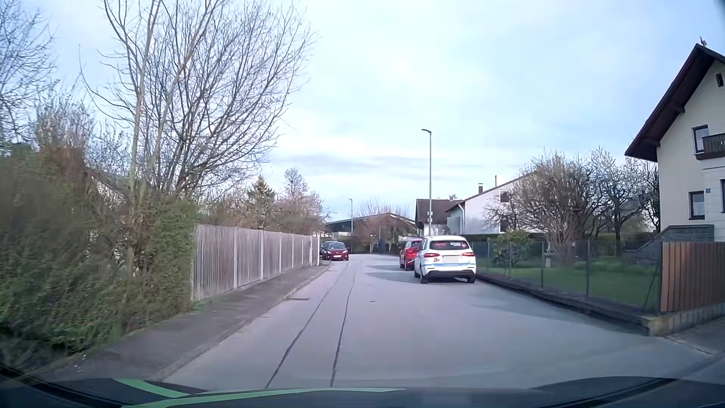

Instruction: Follow the waypoints while adhering to traffic rules and regulations

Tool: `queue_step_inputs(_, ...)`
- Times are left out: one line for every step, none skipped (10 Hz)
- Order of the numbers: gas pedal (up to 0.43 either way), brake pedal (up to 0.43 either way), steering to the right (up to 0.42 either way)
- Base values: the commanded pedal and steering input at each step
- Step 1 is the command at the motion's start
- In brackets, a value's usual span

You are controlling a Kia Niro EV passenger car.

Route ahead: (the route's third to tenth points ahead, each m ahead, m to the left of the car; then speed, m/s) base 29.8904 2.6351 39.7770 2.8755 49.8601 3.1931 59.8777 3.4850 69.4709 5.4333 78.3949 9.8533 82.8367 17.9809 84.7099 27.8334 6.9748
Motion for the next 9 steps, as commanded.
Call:
queue_step_inputs(0.0, 0.0, -0.004)
queue_step_inputs(0.0, 0.0, -0.004)
queue_step_inputs(0.0, 0.0, -0.004)
queue_step_inputs(0.0, 0.0, -0.004)
queue_step_inputs(0.0, 0.0, -0.003)
queue_step_inputs(0.0, 0.0, -0.004)
queue_step_inputs(0.0, 0.0, -0.003)
queue_step_inputs(0.0, 0.0, -0.003)
queue_step_inputs(0.0, 0.0, -0.002)
